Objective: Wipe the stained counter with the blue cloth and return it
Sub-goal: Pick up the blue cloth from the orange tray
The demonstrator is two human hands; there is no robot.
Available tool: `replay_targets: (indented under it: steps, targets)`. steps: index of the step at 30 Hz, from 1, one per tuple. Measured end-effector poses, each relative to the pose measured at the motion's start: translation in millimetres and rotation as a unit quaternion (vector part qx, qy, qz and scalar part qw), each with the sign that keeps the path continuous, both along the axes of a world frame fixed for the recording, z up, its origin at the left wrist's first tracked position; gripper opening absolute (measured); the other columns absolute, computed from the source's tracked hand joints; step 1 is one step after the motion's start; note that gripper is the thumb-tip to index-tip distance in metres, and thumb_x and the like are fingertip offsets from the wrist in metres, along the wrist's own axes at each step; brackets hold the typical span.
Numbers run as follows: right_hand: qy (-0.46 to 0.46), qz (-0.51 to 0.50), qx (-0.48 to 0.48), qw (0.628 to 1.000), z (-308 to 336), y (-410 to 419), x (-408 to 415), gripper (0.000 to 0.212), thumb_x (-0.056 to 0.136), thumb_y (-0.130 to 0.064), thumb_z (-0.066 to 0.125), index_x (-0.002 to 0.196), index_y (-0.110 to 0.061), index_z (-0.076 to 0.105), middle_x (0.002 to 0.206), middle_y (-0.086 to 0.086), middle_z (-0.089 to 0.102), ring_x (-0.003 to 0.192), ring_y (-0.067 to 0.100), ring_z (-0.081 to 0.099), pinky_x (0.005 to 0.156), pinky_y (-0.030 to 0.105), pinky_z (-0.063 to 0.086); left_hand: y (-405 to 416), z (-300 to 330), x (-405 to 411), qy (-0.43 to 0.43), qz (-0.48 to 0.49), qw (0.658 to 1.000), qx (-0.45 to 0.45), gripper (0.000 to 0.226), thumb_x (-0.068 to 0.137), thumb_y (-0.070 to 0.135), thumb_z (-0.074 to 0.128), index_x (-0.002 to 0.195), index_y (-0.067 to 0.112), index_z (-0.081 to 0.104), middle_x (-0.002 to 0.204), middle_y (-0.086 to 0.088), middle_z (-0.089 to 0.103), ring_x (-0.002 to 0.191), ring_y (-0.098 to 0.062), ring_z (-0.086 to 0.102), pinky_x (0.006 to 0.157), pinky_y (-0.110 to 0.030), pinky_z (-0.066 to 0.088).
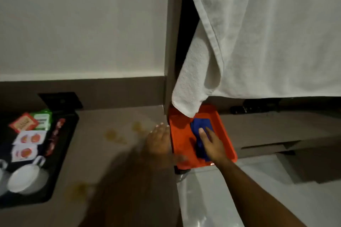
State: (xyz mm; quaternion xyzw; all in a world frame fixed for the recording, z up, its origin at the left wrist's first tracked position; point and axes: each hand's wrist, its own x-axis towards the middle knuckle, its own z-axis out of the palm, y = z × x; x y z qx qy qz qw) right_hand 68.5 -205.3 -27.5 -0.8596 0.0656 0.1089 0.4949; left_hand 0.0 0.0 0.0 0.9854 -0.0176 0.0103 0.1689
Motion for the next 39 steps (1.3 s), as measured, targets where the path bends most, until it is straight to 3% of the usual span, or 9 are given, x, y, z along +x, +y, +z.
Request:
replay_targets:
  steps: [4, 9, 12, 18, 21, 24, 28, 35, 39]
  targets:
    - [0.016, 0.045, -0.081, 0.996, -44, -14, 50, 0.089, 0.080, -0.070, 0.049, 0.146, -0.013, 0.032, 0.154, 0.010, 0.033, 0.143, 0.028, 0.029, 0.114, 0.039, 0.026, -40, -49, 23, 0.123, -0.065, 0.990, 0.036, 0.127, 0.063, 0.095, 0.031, 0.155, 0.011, 0.006, 0.165, -0.015, 0.005, 0.152, -0.030, 0.005, 0.123, -0.047, 0.009]
    - [-0.046, 0.161, -0.301, 0.939, -103, -17, 85, 0.088, 0.088, -0.064, 0.039, 0.151, -0.009, 0.010, 0.160, 0.019, 0.004, 0.148, 0.036, 0.000, 0.118, 0.049, 0.003, -72, -87, 39, 0.143, -0.098, 0.979, 0.106, 0.124, 0.066, 0.094, 0.016, 0.153, 0.008, -0.003, 0.165, -0.018, -0.001, 0.152, -0.033, -0.004, 0.122, -0.049, -0.006]
    - [-0.094, 0.155, -0.349, 0.920, -118, -14, 83, 0.074, 0.095, -0.052, 0.033, 0.151, -0.010, 0.009, 0.160, 0.020, 0.004, 0.148, 0.036, 0.000, 0.118, 0.049, -0.001, -79, -96, 44, 0.159, -0.092, 0.975, 0.128, 0.127, 0.066, 0.094, 0.019, 0.154, 0.005, -0.003, 0.164, -0.019, -0.004, 0.152, -0.033, -0.007, 0.122, -0.050, -0.007]
    - [-0.088, 0.123, -0.301, 0.941, -118, -14, 87, 0.060, 0.095, -0.010, 0.038, 0.150, -0.011, 0.016, 0.160, 0.016, 0.010, 0.149, 0.030, 0.003, 0.121, 0.045, 0.000, -81, -97, 46, 0.178, -0.086, 0.970, 0.140, 0.127, 0.066, 0.095, 0.018, 0.153, 0.005, -0.004, 0.164, -0.019, -0.006, 0.151, -0.032, -0.010, 0.120, -0.047, -0.013]
    - [-0.089, 0.086, -0.196, 0.973, -108, -20, 91, 0.053, 0.096, -0.007, 0.041, 0.147, -0.008, 0.027, 0.155, 0.018, 0.027, 0.145, 0.032, 0.020, 0.120, 0.043, 0.013, -80, -95, 47, 0.182, -0.093, 0.968, 0.148, 0.131, 0.061, 0.097, 0.009, 0.153, 0.004, -0.003, 0.164, -0.020, -0.005, 0.152, -0.033, -0.008, 0.121, -0.049, -0.011]
    - [-0.091, 0.016, -0.050, 0.994, -86, -37, 97, 0.041, 0.097, -0.011, 0.047, 0.137, -0.006, 0.046, 0.128, 0.022, 0.059, 0.113, 0.036, 0.056, 0.091, 0.035, 0.042, -79, -90, 46, 0.177, -0.108, 0.966, 0.155, 0.129, 0.064, 0.095, 0.013, 0.153, 0.003, -0.001, 0.164, -0.022, -0.003, 0.152, -0.034, -0.005, 0.122, -0.051, -0.005]
    - [-0.047, -0.045, 0.116, 0.991, -43, -51, 88, 0.027, 0.097, -0.013, 0.047, 0.120, -0.016, 0.060, 0.094, 0.005, 0.068, 0.077, 0.016, 0.060, 0.071, 0.034, 0.047, -71, -71, 37, 0.155, -0.113, 0.970, 0.152, 0.120, 0.073, 0.089, 0.027, 0.154, 0.003, 0.002, 0.164, -0.020, 0.001, 0.152, -0.033, -0.001, 0.123, -0.050, -0.002]
    - [0.002, -0.068, 0.257, 0.964, 13, -10, -3, 0.024, 0.098, -0.019, 0.048, 0.117, -0.026, 0.059, 0.110, 0.004, 0.068, 0.096, 0.020, 0.067, 0.081, 0.034, 0.055, -15, -31, -17, 0.086, -0.070, 0.984, 0.141, 0.109, 0.080, 0.083, 0.028, 0.154, 0.006, 0.010, 0.164, -0.020, 0.009, 0.152, -0.034, 0.006, 0.123, -0.049, 0.002]
    - [-0.004, 0.016, 0.135, 0.991, 6, 43, -81, 0.041, 0.097, -0.022, 0.049, 0.137, -0.029, 0.045, 0.131, -0.006, 0.054, 0.123, 0.017, 0.050, 0.098, 0.030, 0.041, 40, -18, -79, 0.052, 0.001, 0.989, 0.139, 0.105, 0.082, 0.081, 0.023, 0.154, 0.006, 0.017, 0.163, -0.021, 0.013, 0.152, -0.034, 0.009, 0.123, -0.048, 0.005]
